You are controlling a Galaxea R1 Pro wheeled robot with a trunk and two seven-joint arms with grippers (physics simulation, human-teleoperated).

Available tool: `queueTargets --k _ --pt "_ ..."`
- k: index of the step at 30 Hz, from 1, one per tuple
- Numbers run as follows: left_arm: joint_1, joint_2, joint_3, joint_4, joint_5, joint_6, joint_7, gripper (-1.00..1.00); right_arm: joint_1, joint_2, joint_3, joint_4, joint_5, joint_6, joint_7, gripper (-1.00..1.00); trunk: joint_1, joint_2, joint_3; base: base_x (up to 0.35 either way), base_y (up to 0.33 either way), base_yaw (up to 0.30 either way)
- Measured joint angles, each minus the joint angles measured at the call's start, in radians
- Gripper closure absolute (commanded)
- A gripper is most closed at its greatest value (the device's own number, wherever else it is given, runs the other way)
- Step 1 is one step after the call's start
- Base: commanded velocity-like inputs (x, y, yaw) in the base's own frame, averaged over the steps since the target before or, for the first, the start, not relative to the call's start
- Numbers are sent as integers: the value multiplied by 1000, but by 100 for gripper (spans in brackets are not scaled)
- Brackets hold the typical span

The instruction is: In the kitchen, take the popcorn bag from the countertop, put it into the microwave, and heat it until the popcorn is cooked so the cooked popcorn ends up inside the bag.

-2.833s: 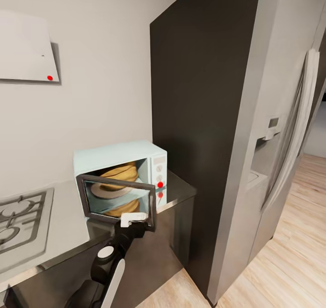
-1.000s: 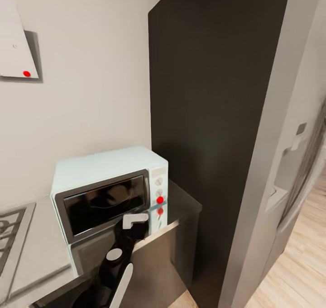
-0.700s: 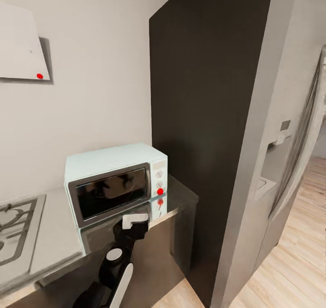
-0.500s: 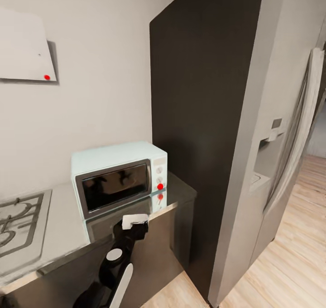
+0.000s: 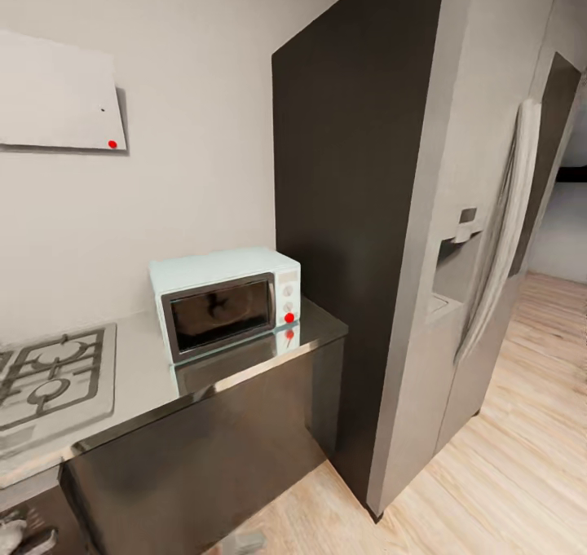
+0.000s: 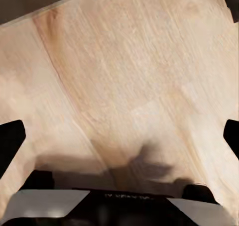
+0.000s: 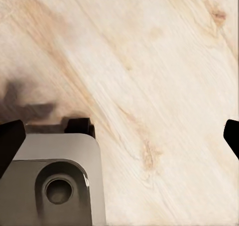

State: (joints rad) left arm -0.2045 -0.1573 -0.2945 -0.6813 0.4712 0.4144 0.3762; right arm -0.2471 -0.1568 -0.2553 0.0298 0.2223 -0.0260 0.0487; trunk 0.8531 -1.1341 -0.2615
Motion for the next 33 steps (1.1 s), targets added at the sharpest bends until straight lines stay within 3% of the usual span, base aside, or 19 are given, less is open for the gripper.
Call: queueTargets --k 2,4,6,8,10,12,14,18,24,28,33 --pt "0 -2 5 211 8 -107 1 -100 0 1 1 0 0 0 -2 -100 0 0 0 -145 44 0" --pt "0 0 8 327 12 -156 2 -100 0 2 1 0 0 0 -3 -100 -1 0 0 -58 17 0" --pt "0 1 11 542 38 -210 0 -100 0 2 2 0 1 0 -3 -100 -1 0 0 -12 4 0" --pt "0 0 10 600 64 -229 -6 -100 0 3 2 0 1 0 -3 -100 -1 0 0 -6 2 0" --pt "4 2 9 656 122 -287 -45 -100 0 4 2 0 2 1 -3 -100 -1 0 0 -2 1 0" --pt "10 11 7 671 154 -336 -105 -100 0 6 2 0 3 1 -3 -100 -1 0 0 0 0 0" --pt "22 36 6 680 173 -379 -200 -100 0 5 2 0 3 3 -3 -100 -1 0 0 0 0 0" --pt "24 59 4 681 172 -418 -220 -100 0 5 3 1 11 9 0 -100 -1 0 0 0 0 28" --pt "25 59 4 681 174 -420 -220 -100 0 -1 6 0 19 7 0 -100 -1 0 0 0 0 242" --pt "25 59 5 681 175 -419 -219 -100 0 2 6 0 80 5 0 -100 -1 0 0 0 0 280" --pt "26 65 4 681 172 -419 -219 -100 0 10 5 0 191 0 2 -100 -1 0 0 0 0 282"
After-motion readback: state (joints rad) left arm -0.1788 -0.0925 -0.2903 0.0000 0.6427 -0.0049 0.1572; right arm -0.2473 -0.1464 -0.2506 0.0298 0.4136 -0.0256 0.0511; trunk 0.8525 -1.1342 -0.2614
